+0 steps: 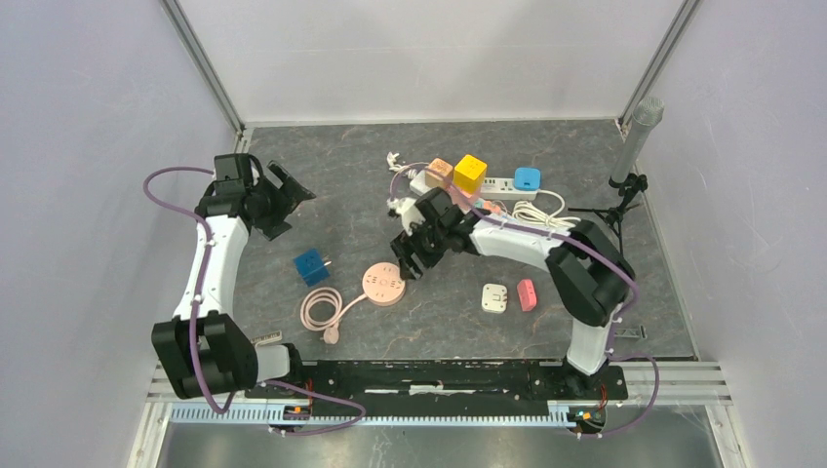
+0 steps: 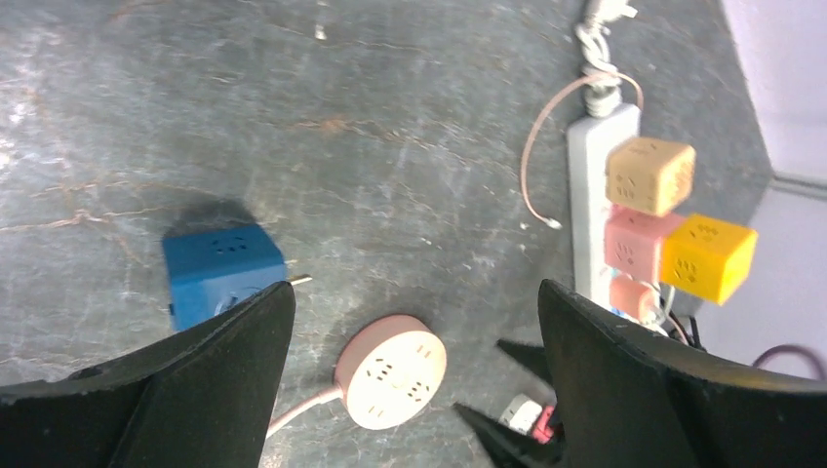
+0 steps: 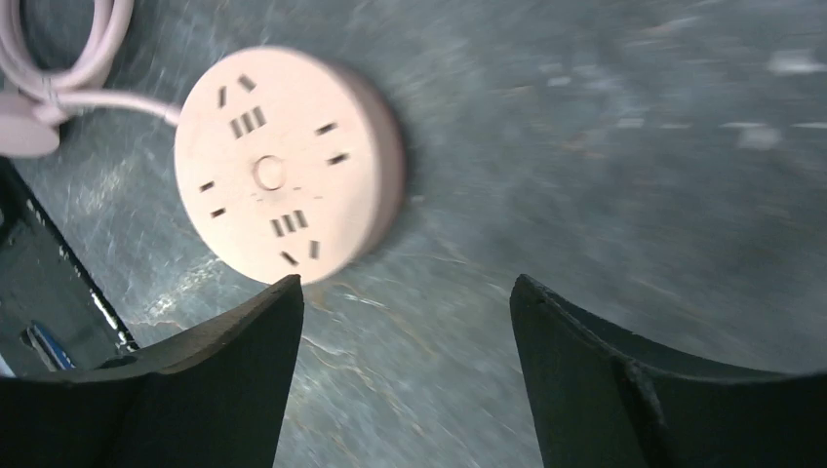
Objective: Pull the plug off the socket
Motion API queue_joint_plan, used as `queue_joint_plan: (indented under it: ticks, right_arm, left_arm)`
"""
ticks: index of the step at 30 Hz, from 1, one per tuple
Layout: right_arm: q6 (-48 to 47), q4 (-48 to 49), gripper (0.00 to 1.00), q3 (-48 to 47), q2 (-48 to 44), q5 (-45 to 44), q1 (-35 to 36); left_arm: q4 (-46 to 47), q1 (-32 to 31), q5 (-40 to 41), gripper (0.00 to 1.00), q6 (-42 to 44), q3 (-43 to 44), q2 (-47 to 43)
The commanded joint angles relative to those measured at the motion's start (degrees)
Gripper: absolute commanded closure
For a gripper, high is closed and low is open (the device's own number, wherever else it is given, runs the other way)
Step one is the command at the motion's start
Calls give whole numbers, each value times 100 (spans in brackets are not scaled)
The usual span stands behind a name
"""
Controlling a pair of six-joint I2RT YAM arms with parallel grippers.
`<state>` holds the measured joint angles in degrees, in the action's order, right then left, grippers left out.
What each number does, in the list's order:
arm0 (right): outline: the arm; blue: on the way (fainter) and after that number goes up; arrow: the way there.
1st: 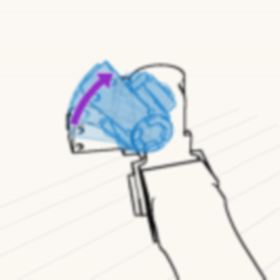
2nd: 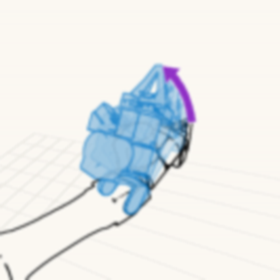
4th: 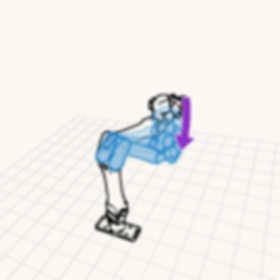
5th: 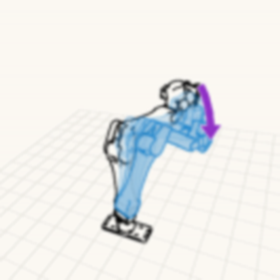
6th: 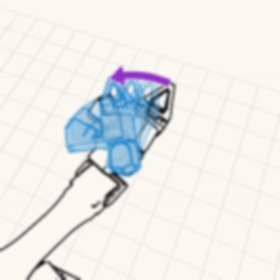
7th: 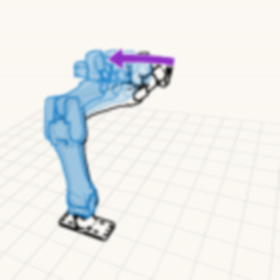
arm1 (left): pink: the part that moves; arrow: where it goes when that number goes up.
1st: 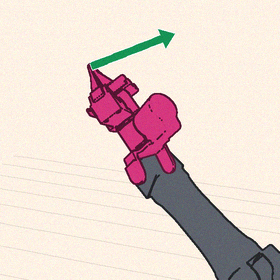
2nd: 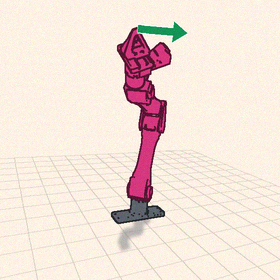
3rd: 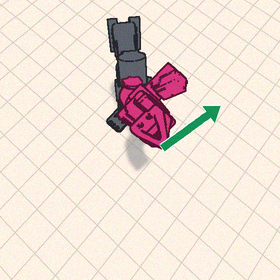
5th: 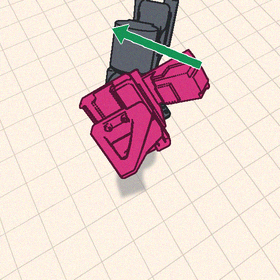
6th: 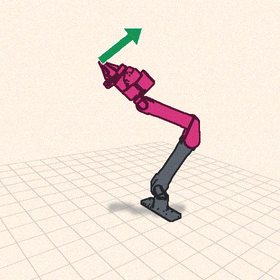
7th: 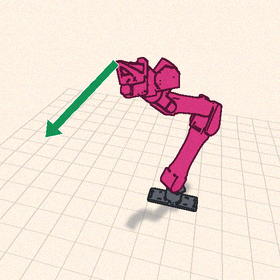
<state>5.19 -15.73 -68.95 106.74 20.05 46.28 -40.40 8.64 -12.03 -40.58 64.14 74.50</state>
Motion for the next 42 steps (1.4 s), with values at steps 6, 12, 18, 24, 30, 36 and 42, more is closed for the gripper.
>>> queue_joint_plan:
  ticks: [6,12,18,24,30,36,42]
  right_arm:
    - [-433,-720,15,-805,-1567,-2106,-1487]
    - [-780,-841,15,-559,-1789,-3009,-2194]
    - [-921,-797,17,-330,-1467,-2233,-2703]
    - [-873,-818,21,-354,-969,-1388,-2886]
    - [-809,-732,39,-381,-542,-1279,-2925]
    - [-818,-476,44,-241,-426,-1160,-2922]
    - [-664,-570,56,-321,-248,-930,-2921]
  left_arm:
    - [585,-106,-1458,0,594,-75,-463]
    - [595,-110,-1622,0,604,-126,-430]
    - [602,-117,-1756,0,601,-103,-418]
    - [595,-117,-1868,0,574,-163,-412]
    - [595,-117,-1941,0,572,-200,-386]
    - [596,-122,-1966,0,581,-209,-386]
    - [595,-126,-1977,0,578,-259,-388]
